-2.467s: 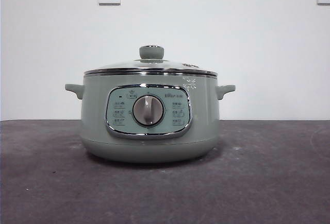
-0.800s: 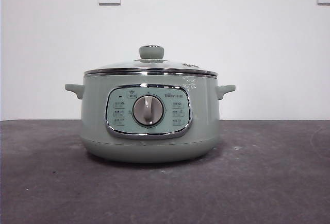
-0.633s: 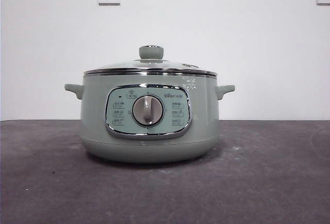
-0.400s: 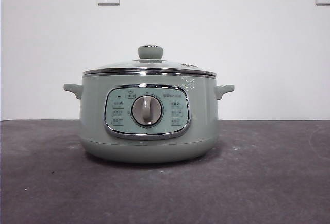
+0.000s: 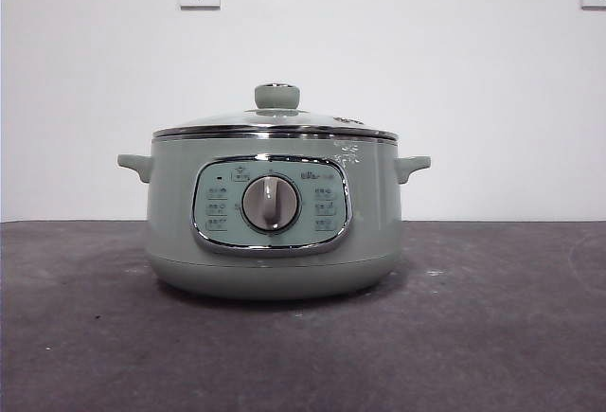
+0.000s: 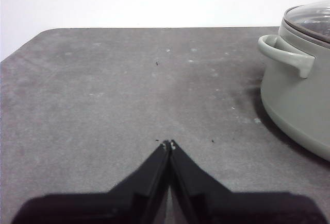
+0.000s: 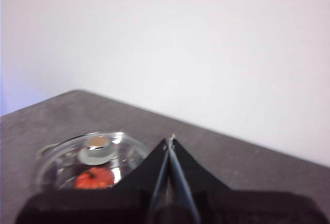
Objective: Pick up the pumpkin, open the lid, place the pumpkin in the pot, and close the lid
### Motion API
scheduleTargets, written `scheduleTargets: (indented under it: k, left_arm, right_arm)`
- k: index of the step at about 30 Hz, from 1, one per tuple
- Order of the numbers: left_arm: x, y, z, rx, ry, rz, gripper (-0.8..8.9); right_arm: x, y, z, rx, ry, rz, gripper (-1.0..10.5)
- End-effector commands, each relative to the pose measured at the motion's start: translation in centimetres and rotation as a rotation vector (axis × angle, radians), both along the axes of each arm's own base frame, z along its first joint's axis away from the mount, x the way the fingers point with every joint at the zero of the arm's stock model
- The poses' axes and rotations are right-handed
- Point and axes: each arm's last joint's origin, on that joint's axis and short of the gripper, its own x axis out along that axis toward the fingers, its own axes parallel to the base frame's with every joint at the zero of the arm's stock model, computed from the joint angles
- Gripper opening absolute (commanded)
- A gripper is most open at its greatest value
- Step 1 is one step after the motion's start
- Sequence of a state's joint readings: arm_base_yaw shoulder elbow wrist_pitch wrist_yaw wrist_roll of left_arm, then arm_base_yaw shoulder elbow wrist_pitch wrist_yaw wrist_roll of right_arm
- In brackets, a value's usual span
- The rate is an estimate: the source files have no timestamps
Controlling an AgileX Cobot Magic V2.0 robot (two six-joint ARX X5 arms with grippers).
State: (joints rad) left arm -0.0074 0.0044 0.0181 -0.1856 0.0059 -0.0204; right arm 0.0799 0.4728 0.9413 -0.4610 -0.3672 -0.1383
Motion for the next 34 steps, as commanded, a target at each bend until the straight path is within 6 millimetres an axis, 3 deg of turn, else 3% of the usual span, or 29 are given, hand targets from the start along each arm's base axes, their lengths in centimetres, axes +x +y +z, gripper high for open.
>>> scheduleTargets:
  k: [1,9,15,21,34]
  left_arm:
    - [0.1,0.0,-0.5,-0.008,0.013,0.008,-0.03]
    - [0.1,0.0,-0.5,-0.008,0.012,0.008,-0.03]
    - [0.1,0.0,-0.5,-0.008,0.012,0.008,-0.03]
    - [0.1,0.0,-0.5,-0.008,0.012,0.008,-0.03]
    - [0.1,0.0,-0.5,-0.008,0.012,0.008,-0.03]
  right_arm:
    - [1.4,-0.1,-4.4,0.027,-0.019,-0.021,0.0]
    - [2.0,-0.2,-12.9,0.044,-0.034,-0.05,0.0]
    - [2.1,-0.4,-17.3,0.067,0.005,-0.109,0.0]
    - [2.2,-0.5,-19.7,0.099,0.035,-0.153,0.0]
    - [2.5,-0.6,-22.3,0.139,0.095,-0.219,0.0]
